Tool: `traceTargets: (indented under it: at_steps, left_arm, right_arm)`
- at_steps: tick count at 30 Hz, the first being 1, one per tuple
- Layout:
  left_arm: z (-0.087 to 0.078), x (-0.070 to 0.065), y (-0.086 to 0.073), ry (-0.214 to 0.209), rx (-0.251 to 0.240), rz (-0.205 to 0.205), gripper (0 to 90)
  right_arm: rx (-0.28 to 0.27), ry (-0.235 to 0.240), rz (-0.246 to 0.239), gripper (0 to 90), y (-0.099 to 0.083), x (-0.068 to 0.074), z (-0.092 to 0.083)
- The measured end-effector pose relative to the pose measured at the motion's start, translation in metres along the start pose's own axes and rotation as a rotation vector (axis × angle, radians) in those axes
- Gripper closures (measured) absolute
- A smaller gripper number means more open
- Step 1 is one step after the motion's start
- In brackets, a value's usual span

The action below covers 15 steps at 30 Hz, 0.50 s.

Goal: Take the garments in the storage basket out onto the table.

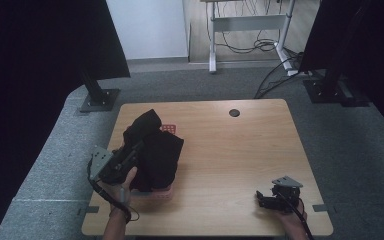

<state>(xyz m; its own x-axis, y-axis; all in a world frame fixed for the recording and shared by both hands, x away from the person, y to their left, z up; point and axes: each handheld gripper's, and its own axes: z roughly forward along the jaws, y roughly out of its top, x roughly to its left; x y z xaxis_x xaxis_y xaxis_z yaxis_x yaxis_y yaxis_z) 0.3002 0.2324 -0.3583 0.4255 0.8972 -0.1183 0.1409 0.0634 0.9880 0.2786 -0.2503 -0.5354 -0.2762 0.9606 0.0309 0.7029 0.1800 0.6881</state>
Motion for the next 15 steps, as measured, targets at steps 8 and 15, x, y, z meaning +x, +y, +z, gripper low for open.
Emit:
traceTargets:
  at_steps: [8,15]
  left_arm:
    - [0.0024,-0.0022,0.0004,-0.006,0.001,0.002,68.8]
    - [0.0052,-0.0065,0.0011,-0.015,0.002,0.006,68.8]
  right_arm:
    - [0.0,0.0,0.0,3.7,0.0,0.0,0.0]
    - [0.0,0.0,0.0,3.8,-0.0001,0.0,-0.0001]
